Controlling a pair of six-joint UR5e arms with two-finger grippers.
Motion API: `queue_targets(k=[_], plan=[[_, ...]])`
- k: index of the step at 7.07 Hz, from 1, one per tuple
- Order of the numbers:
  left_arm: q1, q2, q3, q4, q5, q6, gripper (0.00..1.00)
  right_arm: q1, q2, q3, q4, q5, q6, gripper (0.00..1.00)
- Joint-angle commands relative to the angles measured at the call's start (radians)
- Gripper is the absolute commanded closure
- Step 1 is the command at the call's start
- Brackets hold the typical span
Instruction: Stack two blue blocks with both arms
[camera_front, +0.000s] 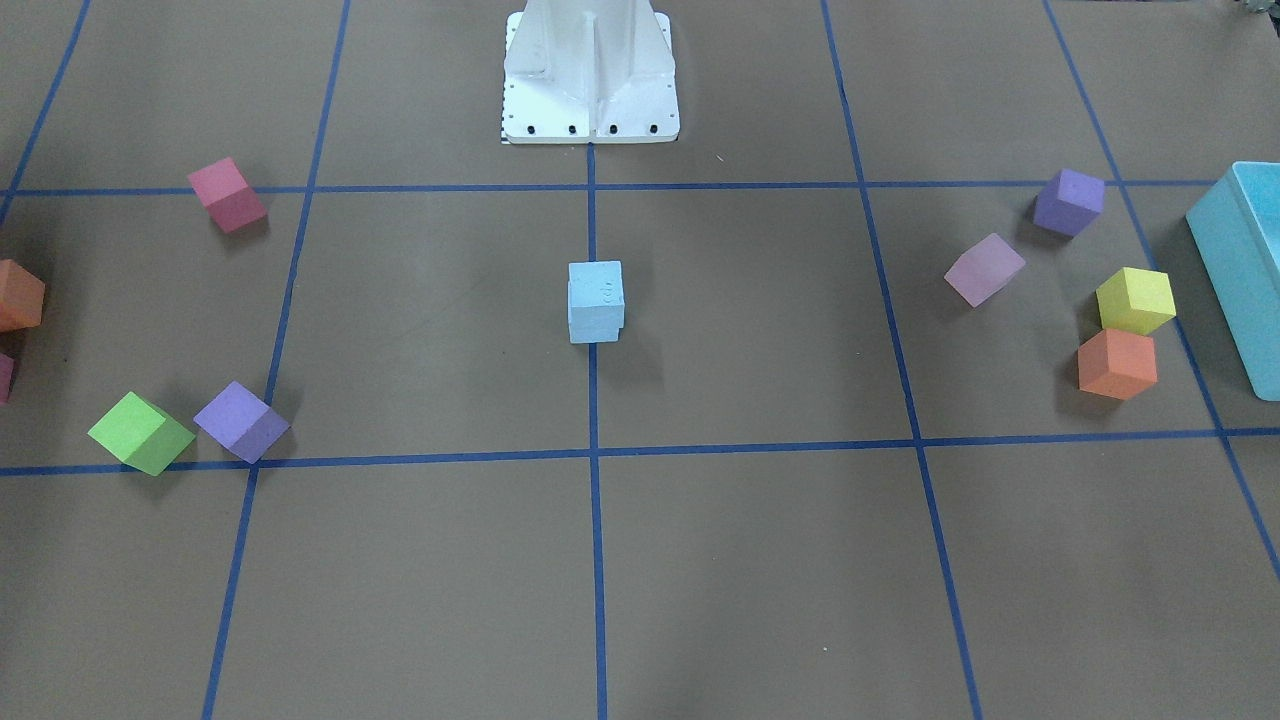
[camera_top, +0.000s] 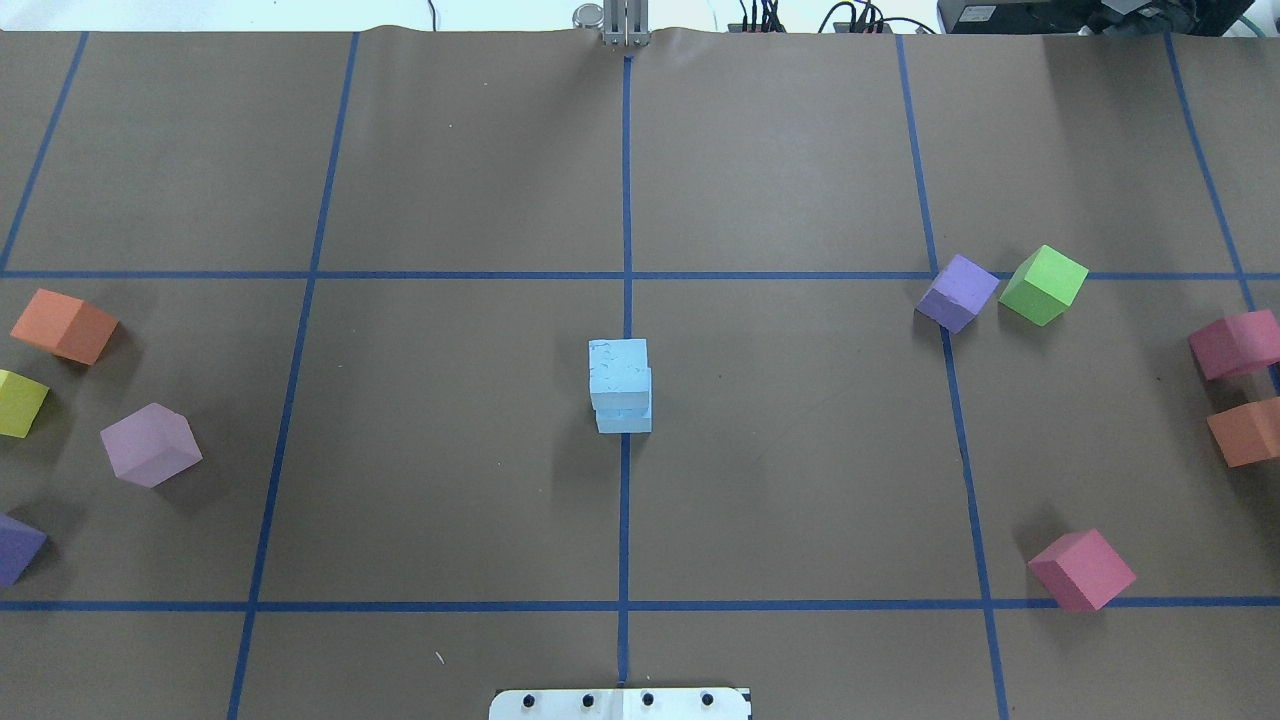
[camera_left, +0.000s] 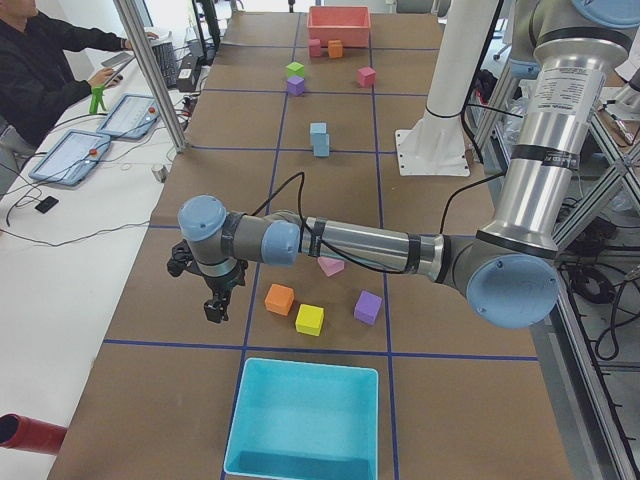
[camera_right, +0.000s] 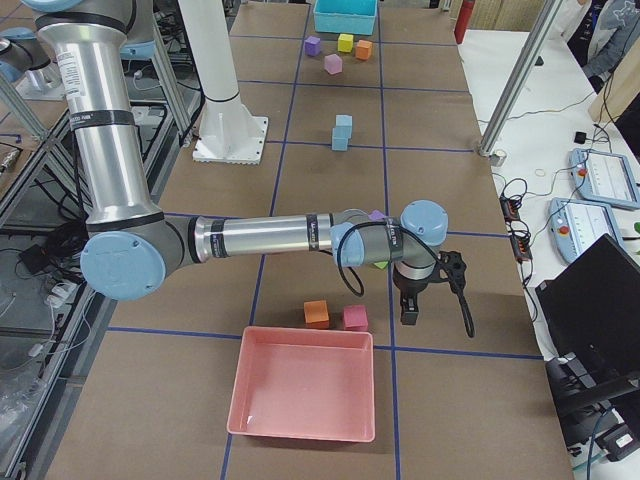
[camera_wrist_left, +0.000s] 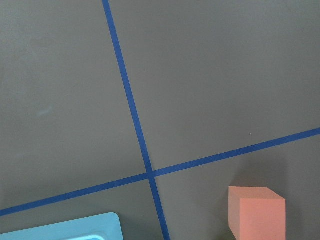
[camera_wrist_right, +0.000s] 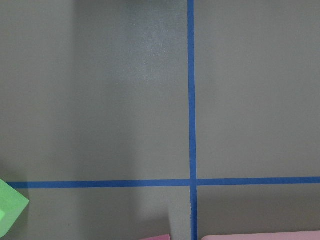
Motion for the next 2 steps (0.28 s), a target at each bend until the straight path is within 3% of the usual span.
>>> queue_targets(k=[1,2], plan=[[-0.002,0.001,0.001,0.004,-0.001,0.001,0.01,0.000,-0.002,0.007,-0.001,0.003,0.000,0.00],[-0.002,0.003,0.001,0.004,-0.001,-0.001,0.01,0.002,0.000,0.005,-0.001,0.003,0.000,0.00]])
